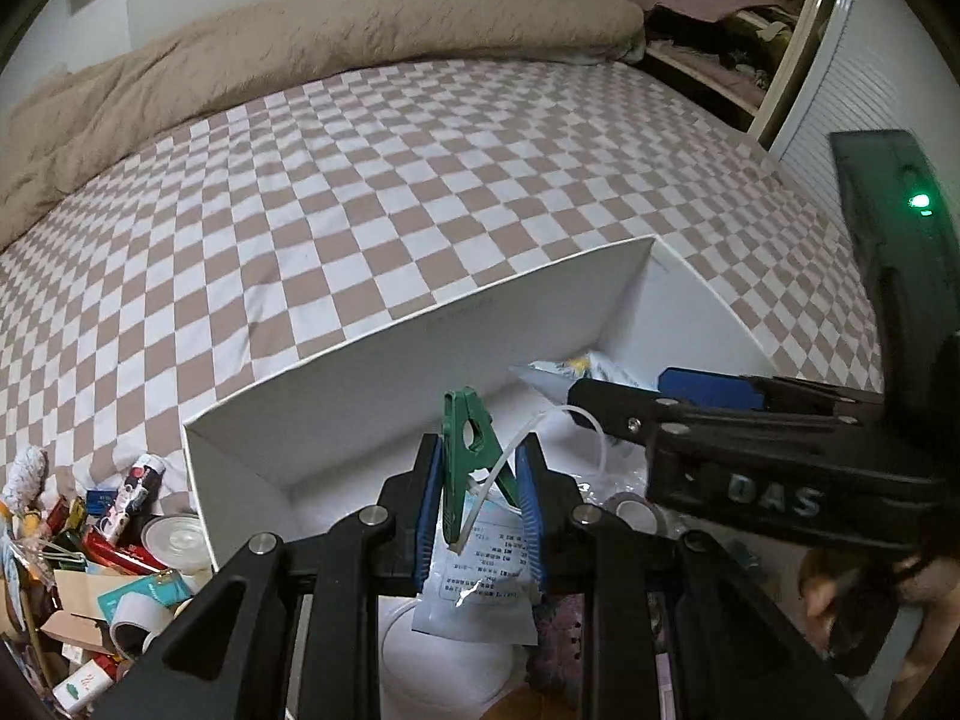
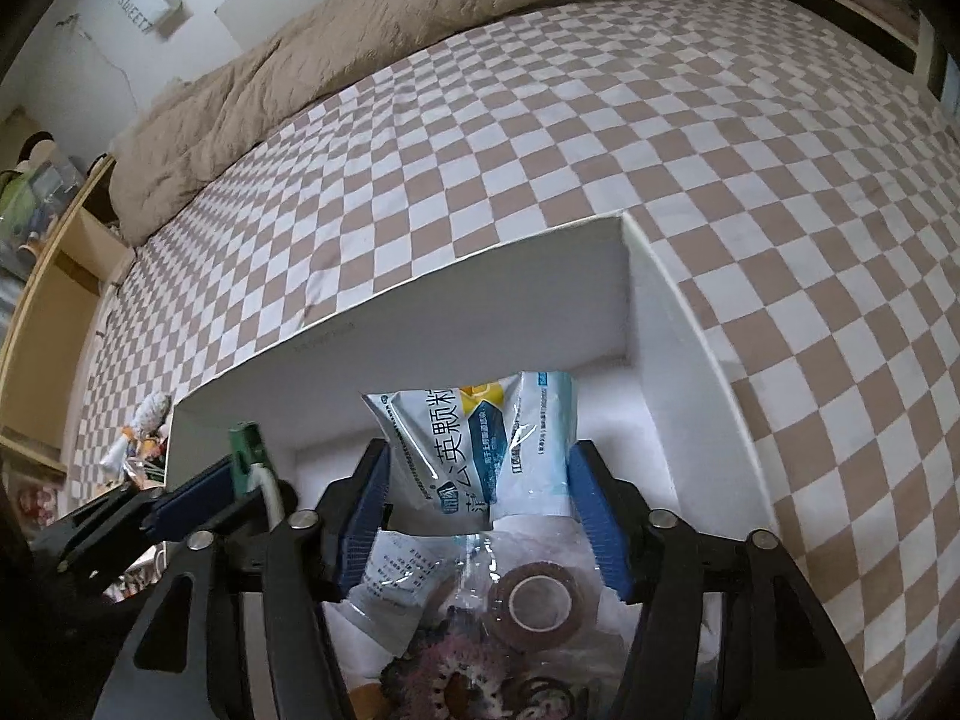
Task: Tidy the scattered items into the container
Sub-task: 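Lower the clip and packet into the white box and open both grippers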
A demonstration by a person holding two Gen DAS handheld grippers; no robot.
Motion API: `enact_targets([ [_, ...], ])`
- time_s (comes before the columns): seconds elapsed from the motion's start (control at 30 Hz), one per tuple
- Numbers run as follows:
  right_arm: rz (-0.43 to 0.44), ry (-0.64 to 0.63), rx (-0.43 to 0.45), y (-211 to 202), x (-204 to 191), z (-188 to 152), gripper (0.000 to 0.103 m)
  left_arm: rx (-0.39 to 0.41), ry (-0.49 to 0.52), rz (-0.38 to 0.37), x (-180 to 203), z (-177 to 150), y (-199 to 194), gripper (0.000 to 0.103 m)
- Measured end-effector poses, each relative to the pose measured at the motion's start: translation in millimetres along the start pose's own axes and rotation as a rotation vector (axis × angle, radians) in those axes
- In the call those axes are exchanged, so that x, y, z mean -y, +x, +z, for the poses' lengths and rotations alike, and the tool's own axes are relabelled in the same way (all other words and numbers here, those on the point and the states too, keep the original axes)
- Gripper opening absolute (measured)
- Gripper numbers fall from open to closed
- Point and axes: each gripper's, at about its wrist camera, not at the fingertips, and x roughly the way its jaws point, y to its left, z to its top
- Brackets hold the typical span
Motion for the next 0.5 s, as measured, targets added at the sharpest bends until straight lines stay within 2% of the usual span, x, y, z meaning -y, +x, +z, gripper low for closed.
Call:
enact_targets([
  [0.13,0.085,0.059,-0.011,-1.6,3.4,-0.1,0.086,-0.028,-0.007,0.010,-3.3,-4.0,7.3,0.024],
  [0.4,0.146,0.113,-0.017,-4.5,9.6,1.0,0.086,-0.063,-0.021,0.037,-8.2,-1.5,17.1,0.024],
  [0.43,0.155,0.124,-0.019,-3.8,10.5,1.5,0.086,-0.065,-0.024,0.043,-8.7,-0.9,17.4,0.026],
  [0.5,0.163,0.139,-0.021,-2.9,11.9,1.1,0.086,-0.059,-0.035,0.058,-11.5,-1.0,15.6,0.050],
])
